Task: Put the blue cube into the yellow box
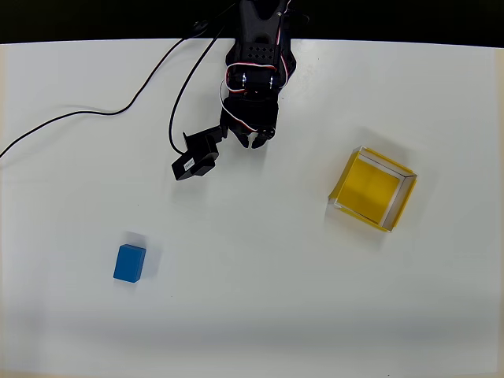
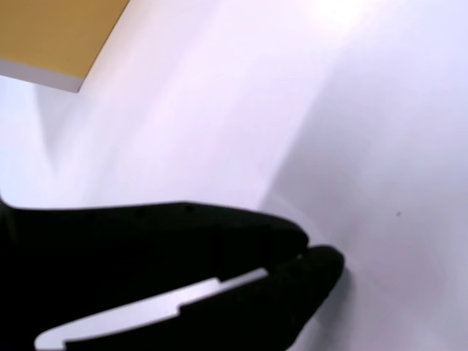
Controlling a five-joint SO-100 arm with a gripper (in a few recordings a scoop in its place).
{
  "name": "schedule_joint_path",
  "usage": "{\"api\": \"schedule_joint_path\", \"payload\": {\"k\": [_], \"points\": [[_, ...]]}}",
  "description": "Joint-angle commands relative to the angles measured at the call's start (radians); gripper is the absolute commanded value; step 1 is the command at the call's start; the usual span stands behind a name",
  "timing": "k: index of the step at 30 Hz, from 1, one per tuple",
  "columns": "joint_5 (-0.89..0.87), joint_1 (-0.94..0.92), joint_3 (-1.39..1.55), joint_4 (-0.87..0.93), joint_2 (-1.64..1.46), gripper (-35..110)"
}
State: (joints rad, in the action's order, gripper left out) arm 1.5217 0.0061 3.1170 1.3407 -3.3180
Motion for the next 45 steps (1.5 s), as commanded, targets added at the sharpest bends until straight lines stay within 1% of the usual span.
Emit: {"api": "schedule_joint_path", "payload": {"k": [1,8,11,13,15,19,21,25,29,35,38,41,45], "points": [[0.038,0.005,0.029,0.012,-0.028,0],[0.035,0.005,0.029,0.012,-0.028,0],[0.092,-0.003,0.028,0.015,-0.028,0],[0.12,-0.054,0.005,-0.063,-0.005,2],[0.138,-0.129,-0.058,-0.196,0.097,5],[0.17,-0.238,-0.225,-0.416,0.29,16],[0.15,-0.285,-0.321,-0.529,0.423,25],[0.149,-0.396,-0.526,-0.698,0.698,35],[0.152,-0.509,-0.707,-0.861,0.95,37],[0.141,-0.626,-0.966,-0.991,1.273,37],[0.143,-0.664,-1.063,-1.078,1.416,46],[0.169,-0.686,-1.15,-1.16,1.549,51],[0.169,-0.681,-1.296,-1.175,1.698,55]]}}
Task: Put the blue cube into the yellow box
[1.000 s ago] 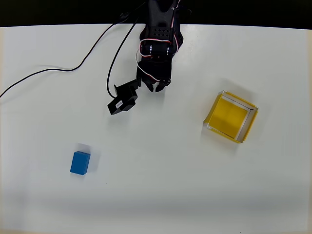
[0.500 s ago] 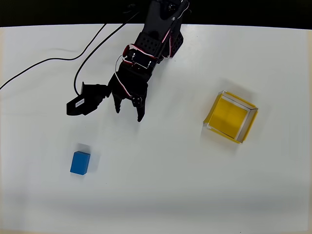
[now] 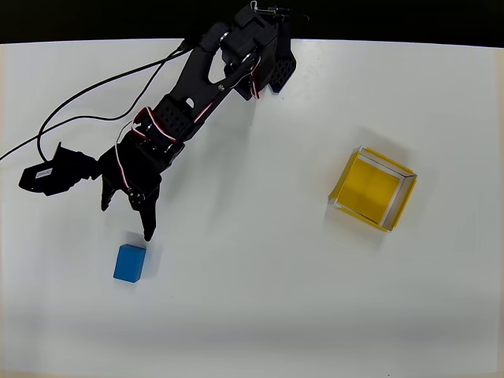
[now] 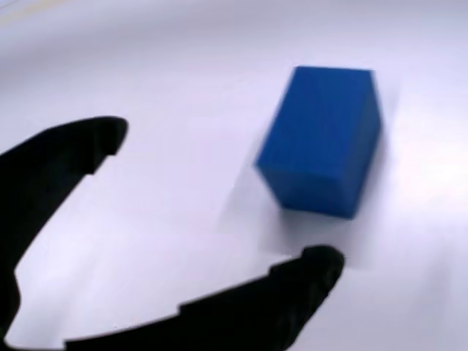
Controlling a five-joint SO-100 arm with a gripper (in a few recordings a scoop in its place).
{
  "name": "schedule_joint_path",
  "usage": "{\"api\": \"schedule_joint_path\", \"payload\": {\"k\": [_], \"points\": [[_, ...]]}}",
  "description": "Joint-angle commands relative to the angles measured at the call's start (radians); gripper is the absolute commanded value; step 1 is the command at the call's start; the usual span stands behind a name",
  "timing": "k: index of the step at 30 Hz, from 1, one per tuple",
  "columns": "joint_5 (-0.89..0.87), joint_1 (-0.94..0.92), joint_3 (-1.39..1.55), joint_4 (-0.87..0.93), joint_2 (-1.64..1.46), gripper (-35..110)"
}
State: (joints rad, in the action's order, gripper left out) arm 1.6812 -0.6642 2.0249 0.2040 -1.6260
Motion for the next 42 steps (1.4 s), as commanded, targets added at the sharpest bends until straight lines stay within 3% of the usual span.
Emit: {"api": "schedule_joint_path", "payload": {"k": [1,12,19,42], "points": [[0.006,-0.005,-0.242,-0.04,0.043,55],[-0.008,0.048,-0.575,-0.137,0.407,58],[-0.012,0.066,-0.707,-0.077,0.548,58],[-0.044,0.124,-0.759,-0.104,0.706,53]]}}
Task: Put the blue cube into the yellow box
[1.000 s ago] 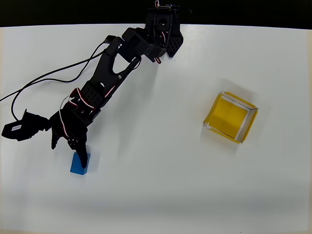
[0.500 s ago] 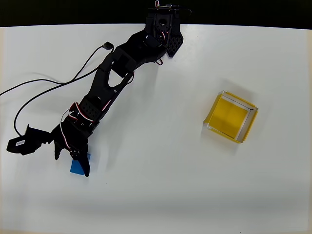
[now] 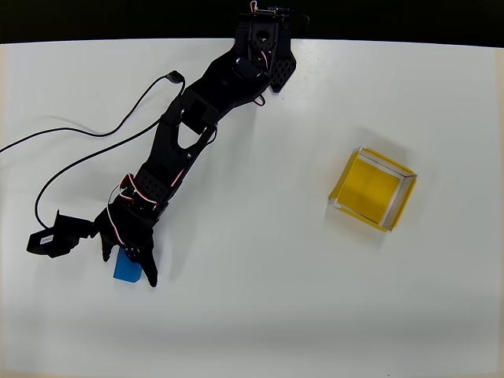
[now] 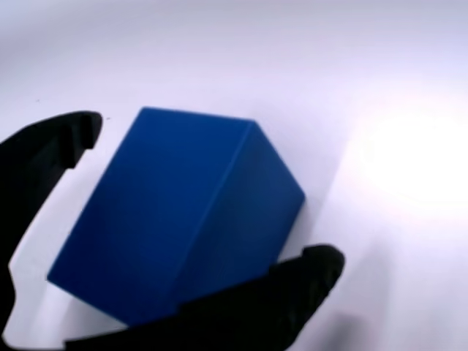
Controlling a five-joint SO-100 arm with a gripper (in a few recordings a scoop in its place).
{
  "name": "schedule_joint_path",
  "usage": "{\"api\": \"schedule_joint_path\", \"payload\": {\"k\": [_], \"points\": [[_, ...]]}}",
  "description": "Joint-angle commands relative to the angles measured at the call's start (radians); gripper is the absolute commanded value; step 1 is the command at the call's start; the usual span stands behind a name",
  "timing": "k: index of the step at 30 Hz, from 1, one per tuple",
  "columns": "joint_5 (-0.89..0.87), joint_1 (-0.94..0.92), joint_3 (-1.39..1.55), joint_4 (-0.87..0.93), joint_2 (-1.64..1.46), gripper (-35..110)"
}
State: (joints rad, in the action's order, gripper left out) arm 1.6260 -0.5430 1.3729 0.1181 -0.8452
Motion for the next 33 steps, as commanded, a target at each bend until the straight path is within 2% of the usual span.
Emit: {"api": "schedule_joint_path", "payload": {"k": [1,9,23,33], "points": [[0.009,0.003,-0.107,-0.02,-0.074,52],[0.026,0.008,-0.103,-0.025,-0.067,34],[0.075,0.023,-0.037,-0.005,-0.124,20],[0.08,0.101,0.284,-0.081,-0.428,16]]}}
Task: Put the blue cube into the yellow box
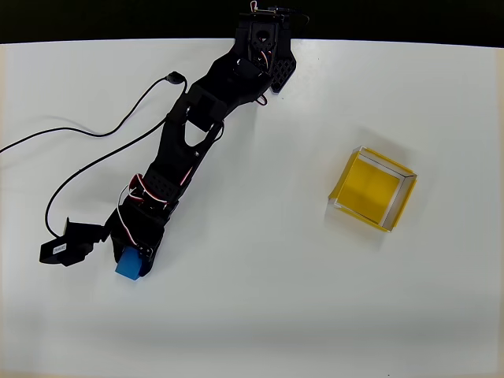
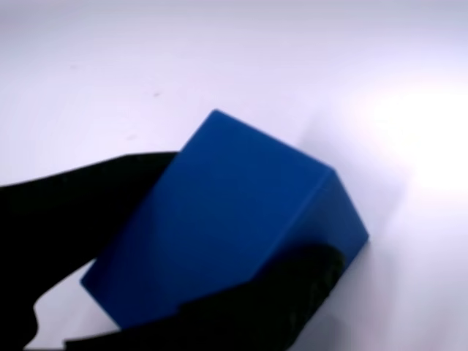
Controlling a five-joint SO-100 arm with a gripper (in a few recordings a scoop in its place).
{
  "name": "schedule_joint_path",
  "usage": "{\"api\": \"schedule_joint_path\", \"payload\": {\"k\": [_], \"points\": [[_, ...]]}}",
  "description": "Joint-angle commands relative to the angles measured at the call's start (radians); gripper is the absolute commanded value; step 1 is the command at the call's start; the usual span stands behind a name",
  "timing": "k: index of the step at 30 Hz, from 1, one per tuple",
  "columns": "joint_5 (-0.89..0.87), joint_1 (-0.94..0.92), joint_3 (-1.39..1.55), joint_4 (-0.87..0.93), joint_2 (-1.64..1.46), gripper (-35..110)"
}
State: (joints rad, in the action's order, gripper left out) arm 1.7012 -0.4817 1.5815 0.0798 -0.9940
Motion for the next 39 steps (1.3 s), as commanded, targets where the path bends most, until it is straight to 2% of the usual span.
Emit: {"api": "schedule_joint_path", "payload": {"k": [1,12,20,32,39], "points": [[0.003,0.058,0.114,-0.048,-0.328,16],[-0.057,0.379,0.488,-0.115,-0.879,16],[-0.087,0.652,0.663,-0.175,-1.144,15],[-0.135,1.068,0.773,-0.137,-1.292,16],[-0.169,1.223,0.787,-0.117,-1.278,16]]}}
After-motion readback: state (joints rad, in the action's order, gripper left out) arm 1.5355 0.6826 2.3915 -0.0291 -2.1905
